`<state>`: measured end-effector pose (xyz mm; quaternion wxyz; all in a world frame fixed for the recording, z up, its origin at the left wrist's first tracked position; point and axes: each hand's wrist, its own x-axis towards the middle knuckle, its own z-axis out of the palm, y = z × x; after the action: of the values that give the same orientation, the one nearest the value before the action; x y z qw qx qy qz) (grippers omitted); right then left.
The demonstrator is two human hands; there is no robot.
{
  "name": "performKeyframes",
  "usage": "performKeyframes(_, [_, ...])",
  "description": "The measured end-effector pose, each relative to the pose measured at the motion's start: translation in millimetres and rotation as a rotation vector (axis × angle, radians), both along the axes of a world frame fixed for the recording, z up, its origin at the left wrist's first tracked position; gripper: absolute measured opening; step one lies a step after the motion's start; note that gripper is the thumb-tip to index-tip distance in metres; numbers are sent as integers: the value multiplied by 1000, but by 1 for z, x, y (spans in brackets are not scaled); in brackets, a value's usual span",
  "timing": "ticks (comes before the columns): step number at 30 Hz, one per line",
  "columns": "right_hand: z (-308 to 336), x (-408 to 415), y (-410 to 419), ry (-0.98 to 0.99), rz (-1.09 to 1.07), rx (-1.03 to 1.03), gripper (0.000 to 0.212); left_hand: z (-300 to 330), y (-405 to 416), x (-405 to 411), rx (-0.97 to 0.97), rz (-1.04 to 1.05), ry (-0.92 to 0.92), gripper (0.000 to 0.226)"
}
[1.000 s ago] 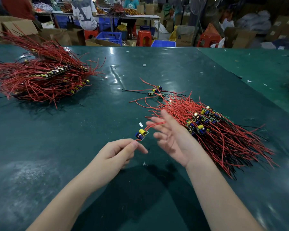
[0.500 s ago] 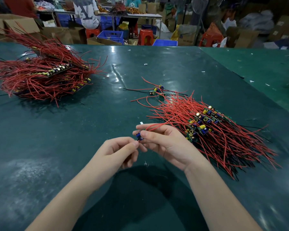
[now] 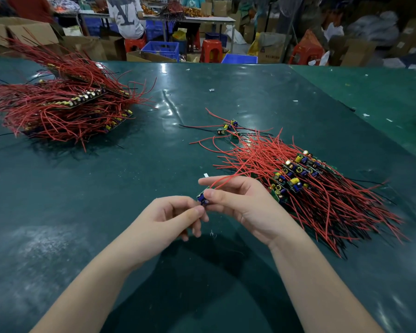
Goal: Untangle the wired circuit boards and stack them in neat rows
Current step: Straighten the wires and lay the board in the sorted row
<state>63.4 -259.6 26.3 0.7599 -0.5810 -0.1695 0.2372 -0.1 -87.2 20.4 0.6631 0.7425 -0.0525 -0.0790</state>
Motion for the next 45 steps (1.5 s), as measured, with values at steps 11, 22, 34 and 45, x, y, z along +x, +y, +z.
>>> performKeyframes(11, [1, -1, 1, 216, 73, 178, 14, 1, 6, 1, 107, -27, -136, 21])
performKeyframes(22, [3, -3, 1, 259, 151, 206, 13, -2, 6, 0, 109, 11, -251, 20])
performKeyframes(34, [7, -2, 1, 210, 64, 168, 15, 0, 2, -1, 140, 75, -304, 19])
performKeyframes(45, [8, -1, -4, 66, 42, 16, 12, -2, 3, 0, 137, 112, -222, 23])
